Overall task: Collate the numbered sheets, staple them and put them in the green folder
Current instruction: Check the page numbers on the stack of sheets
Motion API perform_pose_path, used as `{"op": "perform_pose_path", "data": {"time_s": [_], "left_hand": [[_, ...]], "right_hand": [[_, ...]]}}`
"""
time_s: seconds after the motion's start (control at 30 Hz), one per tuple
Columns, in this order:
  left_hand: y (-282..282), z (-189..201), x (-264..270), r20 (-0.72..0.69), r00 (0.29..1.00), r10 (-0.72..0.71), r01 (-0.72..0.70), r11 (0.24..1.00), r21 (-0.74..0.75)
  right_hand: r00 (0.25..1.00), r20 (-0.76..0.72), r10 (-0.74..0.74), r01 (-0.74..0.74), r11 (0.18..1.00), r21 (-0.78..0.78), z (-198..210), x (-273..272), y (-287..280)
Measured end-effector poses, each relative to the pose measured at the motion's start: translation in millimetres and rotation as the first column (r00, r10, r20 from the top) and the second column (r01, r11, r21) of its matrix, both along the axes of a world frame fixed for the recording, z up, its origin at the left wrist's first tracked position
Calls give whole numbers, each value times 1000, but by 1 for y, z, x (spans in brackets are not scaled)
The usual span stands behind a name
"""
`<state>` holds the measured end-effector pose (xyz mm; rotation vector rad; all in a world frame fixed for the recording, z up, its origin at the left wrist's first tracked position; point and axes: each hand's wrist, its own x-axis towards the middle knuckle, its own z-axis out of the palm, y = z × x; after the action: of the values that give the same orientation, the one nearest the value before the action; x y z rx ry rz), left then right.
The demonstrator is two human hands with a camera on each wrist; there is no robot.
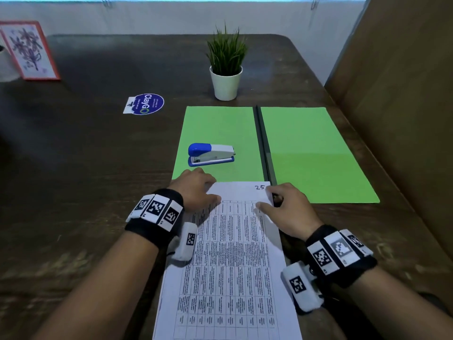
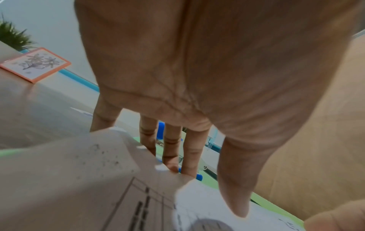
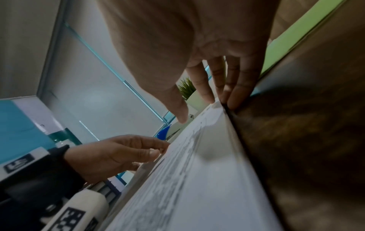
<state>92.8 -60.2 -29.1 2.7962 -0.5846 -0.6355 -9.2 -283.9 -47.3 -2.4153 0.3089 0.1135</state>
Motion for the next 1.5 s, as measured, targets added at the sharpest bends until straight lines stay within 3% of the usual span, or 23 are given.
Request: {"op": "perform_pose_path", "data": {"time_s": [0.23,0.37,0.5,0.57,0.7,0.73,0.8,0.87,0.93,0.97,1.3,1.43,1.5], "left_hand": [[2,2,-3,-5,999,45,-45,999,-4],[-5,-1,8,-124,989,74,-101,969,-226],[-20,-7,3,-178,980,85,-141,935,-326],[-21,-13,2,-149,982,111,-158,922,-354],[-28,-13,-4,59,991,124,-111,975,-195],[-32,-15,-7,61,990,124,-108,969,-221],[-36,-27,-9,-34,989,146,-147,896,-419],[-37,-41,-12,-191,966,174,-257,717,-648],[-37,-45,-15,-334,925,182,-378,538,-753],[-37,-45,-16,-356,918,173,-393,501,-771],[-32,-43,-22,-554,817,159,-576,244,-780],[-34,-44,-21,-494,857,150,-514,331,-791],[-36,-41,-23,-490,861,141,-507,334,-795]], "right_hand": [[997,31,65,-67,997,49,-1,-5,-4],[997,78,11,-20,993,116,-6,3,-5],[990,107,-95,70,975,212,-15,8,-2],[977,136,-164,119,950,288,-21,5,0],[952,163,-261,163,877,451,-27,0,-2],[945,167,-280,171,862,478,-28,0,-3],[932,180,-315,190,846,499,-31,5,-4],[922,181,-341,218,847,484,-35,10,-6],[918,183,-351,233,854,465,-36,14,-10],[918,187,-349,232,857,460,-36,15,-12],[958,166,-234,135,880,456,-27,11,-20],[963,157,-218,124,878,462,-23,7,-19],[964,162,-212,118,883,455,-23,5,-17]]}}
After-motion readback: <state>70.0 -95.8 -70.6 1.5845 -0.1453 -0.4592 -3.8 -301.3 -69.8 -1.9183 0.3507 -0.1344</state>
